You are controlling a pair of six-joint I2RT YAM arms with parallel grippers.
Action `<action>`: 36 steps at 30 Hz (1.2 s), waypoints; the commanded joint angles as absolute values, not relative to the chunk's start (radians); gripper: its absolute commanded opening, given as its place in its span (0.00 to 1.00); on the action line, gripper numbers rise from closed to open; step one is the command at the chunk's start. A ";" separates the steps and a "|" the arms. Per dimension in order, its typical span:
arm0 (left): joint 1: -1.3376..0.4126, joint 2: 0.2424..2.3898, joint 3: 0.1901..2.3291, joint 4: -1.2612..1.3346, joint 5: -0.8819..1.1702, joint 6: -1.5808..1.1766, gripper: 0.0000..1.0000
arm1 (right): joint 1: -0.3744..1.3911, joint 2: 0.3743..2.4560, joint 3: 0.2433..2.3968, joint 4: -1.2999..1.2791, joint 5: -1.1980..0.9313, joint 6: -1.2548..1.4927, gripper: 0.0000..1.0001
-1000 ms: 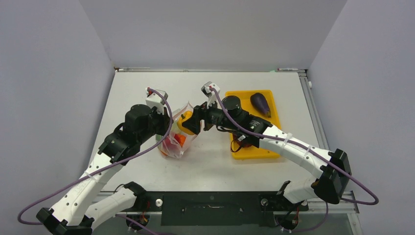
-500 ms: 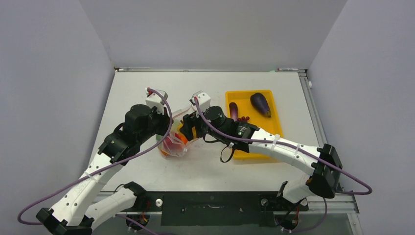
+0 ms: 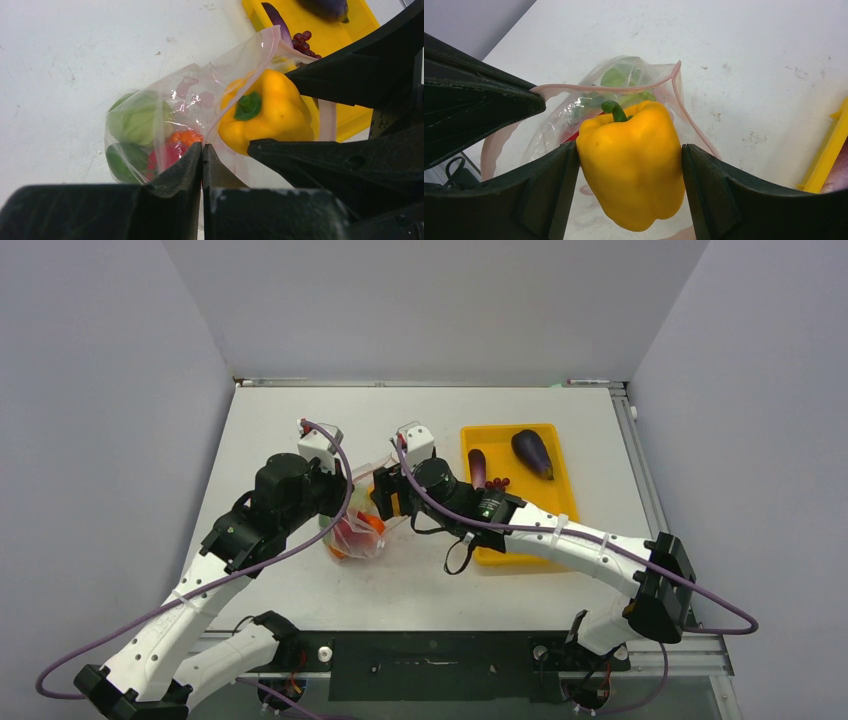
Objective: Place the food in the zip-top bag and seal the zipper
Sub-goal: Place the fake vegetable in the zipper food storage bag.
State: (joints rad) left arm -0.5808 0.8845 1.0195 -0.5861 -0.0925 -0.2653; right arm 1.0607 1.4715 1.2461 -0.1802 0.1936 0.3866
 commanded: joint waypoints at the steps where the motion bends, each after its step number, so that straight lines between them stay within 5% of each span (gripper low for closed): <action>1: -0.575 0.864 1.022 -0.547 -0.089 -0.262 0.00 | 1.072 1.476 1.289 -0.139 0.239 0.395 0.77; 9: -0.575 0.862 1.022 -0.547 -0.088 -0.262 0.00 | 1.078 1.467 1.283 -0.127 0.238 0.386 0.86; 36: -0.575 0.872 1.022 -0.548 -0.089 -0.262 0.00 | 1.079 1.269 1.259 -0.174 0.253 0.359 0.88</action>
State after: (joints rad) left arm -0.5808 0.8780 1.0195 -0.5861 -0.0925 -0.2653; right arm 1.0752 1.3323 1.2457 -0.1772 0.2073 0.3759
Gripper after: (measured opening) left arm 0.004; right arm 0.882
